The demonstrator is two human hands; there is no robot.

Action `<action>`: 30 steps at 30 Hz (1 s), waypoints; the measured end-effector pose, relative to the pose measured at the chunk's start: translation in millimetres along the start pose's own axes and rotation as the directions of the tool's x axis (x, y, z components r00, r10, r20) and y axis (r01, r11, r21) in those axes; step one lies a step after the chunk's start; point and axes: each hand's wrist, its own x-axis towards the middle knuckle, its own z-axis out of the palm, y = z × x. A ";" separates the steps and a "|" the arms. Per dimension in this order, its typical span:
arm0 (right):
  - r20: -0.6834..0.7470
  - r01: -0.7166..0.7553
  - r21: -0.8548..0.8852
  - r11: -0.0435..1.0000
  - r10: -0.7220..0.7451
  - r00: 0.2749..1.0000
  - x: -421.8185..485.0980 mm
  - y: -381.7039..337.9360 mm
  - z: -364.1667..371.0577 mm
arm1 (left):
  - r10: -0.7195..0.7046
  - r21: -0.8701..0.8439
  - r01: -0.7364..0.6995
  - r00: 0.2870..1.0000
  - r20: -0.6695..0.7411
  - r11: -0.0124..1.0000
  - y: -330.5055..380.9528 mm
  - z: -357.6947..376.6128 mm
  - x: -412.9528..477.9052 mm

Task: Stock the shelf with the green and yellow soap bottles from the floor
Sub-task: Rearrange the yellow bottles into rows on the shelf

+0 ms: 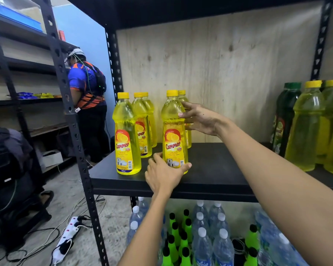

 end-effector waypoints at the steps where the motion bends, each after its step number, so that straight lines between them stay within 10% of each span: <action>1: -0.003 0.003 0.005 1.000 -0.003 1.000 -1.0 0.5 0.6 | 0.005 0.000 -0.005 1.000 -0.002 1.000 -0.9 -0.2 -0.8; 7: -0.148 0.076 -0.123 0.989 -0.094 0.984 -61.1 -0.2 -4.1 | 0.020 -0.095 -0.024 0.999 -0.044 0.995 3.6 -8.0 -20.6; 12: -0.516 0.196 -0.324 0.925 -0.347 0.784 -158.7 1.7 -54.8 | 0.386 -0.307 -0.496 0.852 -0.354 0.813 47.1 7.7 -62.6; 18: -0.737 -0.136 -0.609 0.782 -0.494 0.461 -212.1 -4.2 -142.0 | 0.571 -0.611 -0.401 0.814 0.104 0.682 160.2 66.2 -95.3; 22: -0.750 -0.341 -0.627 0.701 -0.425 0.506 -207.4 -4.3 -184.1 | 0.473 -0.654 -0.129 0.793 0.383 0.745 210.3 120.5 -109.1; 30: -0.731 -0.373 -0.670 0.642 -0.480 0.486 -172.3 -2.9 -212.2 | 0.365 -0.574 -0.018 0.789 0.495 0.819 254.4 172.4 -113.3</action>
